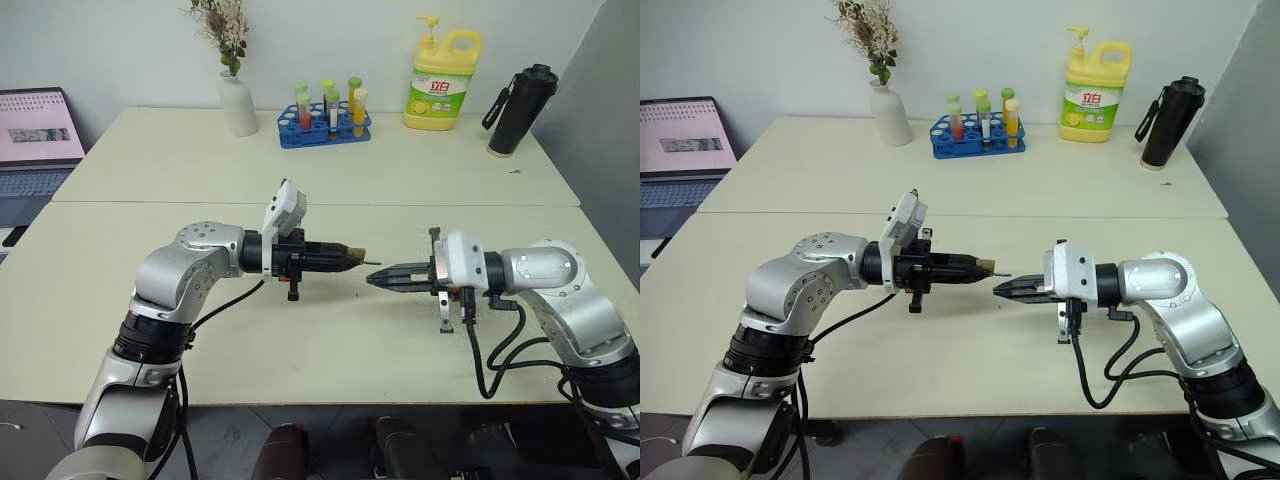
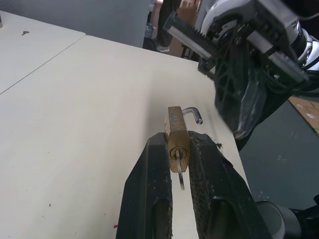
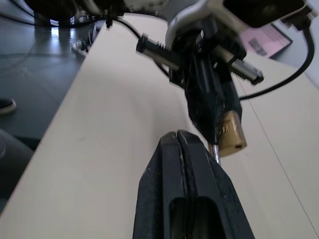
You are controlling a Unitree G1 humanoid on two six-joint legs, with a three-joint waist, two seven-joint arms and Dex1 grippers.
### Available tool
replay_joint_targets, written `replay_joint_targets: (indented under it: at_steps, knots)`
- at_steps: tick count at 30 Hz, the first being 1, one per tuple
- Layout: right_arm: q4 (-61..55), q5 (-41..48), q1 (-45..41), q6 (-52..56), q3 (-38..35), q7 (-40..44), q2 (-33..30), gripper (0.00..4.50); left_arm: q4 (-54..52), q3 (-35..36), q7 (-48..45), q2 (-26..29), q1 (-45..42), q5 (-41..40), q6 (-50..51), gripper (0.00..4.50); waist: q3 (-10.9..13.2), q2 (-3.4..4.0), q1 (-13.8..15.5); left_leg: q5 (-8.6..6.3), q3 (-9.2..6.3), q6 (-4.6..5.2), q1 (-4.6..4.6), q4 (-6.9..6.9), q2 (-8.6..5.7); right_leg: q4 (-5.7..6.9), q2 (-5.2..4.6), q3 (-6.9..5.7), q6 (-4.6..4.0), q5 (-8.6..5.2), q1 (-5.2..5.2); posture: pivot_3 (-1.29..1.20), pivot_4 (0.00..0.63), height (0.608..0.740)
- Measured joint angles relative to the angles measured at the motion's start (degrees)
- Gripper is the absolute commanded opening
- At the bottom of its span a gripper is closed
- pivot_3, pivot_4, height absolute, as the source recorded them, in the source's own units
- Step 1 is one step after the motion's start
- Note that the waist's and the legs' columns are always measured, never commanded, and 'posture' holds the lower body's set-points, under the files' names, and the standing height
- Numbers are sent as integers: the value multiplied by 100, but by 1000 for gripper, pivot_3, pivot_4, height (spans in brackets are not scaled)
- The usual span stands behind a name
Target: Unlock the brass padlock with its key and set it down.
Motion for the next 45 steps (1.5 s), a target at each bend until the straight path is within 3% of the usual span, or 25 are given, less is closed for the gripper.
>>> replay_joint_targets:
  at_steps: [4, 12, 29, 38, 45]
  knots:
    - [2, 237, -179, 365, -229, -231, 32, 0, 0, 0, -1, 0, 0, 5, -7, 157, 0, 0, 0, 0, -1, 0, 0, 0, 0, 0, 0, 0, 2, -1, 0, 0, 150, 740]
    - [452, -430, -88, -133, 109, -93, -12, 0, -4, 0, -2, -6, 0, 2, -6, 157, 0, 0, -2, 0, 1, 1, -1, -1, -1, -2, 1, 0, 4, -3, -1, 0, 150, 740]
    - [549, -671, 13, -311, 328, 152, 8, 0, -89, 1, 7, -28, 2, -110, 108, 157, 0, 0, -2, 0, 1, 0, 0, -1, 0, -1, 1, -1, 5, -3, 0, 0, 150, 740]
    - [-127, -769, 451, 260, 147, -250, -345, 0, 293, -173, 487, -94, 265, 241, 258, 157, 0, -1, 0, 0, -1, 0, -1, 0, -1, -2, 0, 1, 9, -5, 0, 0, 150, 740]
    - [-352, -933, 1169, 500, 30, -613, -581, 2380, 316, -358, 637, -252, 460, 262, 497, 157, 0, -1, 3, 0, -1, 0, -1, -1, -1, -2, 0, 2, 13, -7, 0, 0, 150, 740]
